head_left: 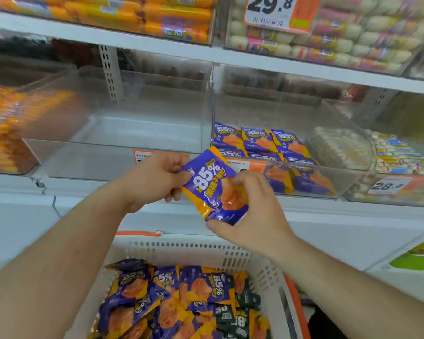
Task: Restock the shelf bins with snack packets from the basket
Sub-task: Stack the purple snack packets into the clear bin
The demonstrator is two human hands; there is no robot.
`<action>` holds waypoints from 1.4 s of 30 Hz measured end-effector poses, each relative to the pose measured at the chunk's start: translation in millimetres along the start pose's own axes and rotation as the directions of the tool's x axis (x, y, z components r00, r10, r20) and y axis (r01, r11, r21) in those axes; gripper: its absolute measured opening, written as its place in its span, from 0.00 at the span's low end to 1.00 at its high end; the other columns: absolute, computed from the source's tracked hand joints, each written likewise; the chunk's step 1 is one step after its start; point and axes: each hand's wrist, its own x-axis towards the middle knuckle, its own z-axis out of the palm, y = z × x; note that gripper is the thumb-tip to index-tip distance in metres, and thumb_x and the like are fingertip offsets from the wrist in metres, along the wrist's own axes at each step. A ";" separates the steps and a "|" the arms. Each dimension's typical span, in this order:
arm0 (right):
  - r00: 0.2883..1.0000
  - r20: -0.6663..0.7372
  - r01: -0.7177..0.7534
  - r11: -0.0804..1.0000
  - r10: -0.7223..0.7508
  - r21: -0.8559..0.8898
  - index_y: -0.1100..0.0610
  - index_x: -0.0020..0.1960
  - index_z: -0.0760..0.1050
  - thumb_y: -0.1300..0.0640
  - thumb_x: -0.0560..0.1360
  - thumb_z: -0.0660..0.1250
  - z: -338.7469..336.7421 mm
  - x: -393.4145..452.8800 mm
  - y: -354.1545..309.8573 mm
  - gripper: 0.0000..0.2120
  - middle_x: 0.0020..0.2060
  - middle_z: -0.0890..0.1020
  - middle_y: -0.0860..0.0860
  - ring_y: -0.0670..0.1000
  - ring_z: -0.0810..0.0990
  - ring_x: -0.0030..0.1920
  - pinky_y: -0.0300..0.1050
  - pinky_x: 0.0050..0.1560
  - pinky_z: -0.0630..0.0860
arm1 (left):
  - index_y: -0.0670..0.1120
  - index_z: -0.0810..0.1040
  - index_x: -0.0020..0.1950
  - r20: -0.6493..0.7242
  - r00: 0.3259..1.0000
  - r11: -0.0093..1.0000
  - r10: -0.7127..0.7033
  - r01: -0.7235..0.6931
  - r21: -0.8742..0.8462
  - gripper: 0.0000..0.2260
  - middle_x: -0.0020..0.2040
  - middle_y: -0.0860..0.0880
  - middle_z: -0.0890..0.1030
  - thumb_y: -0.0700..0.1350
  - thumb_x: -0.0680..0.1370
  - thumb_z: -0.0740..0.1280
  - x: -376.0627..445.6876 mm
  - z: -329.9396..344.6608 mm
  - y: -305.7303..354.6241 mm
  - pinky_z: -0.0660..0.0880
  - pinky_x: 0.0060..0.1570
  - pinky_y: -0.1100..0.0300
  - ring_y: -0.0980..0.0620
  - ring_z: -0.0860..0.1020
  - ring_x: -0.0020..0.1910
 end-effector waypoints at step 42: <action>0.812 0.251 -0.451 0.839 0.528 -0.305 0.56 0.68 0.69 0.58 0.65 0.79 22.6 213.5 64.0 0.35 0.63 0.73 0.56 0.57 0.77 0.58 0.47 0.51 0.76 | 0.42 0.71 0.70 -0.252 0.780 0.366 0.573 0.032 0.930 0.35 0.47 0.47 0.79 0.54 0.66 0.65 54.2 43.2 -26.2 0.60 0.48 0.50 0.43 0.76 0.44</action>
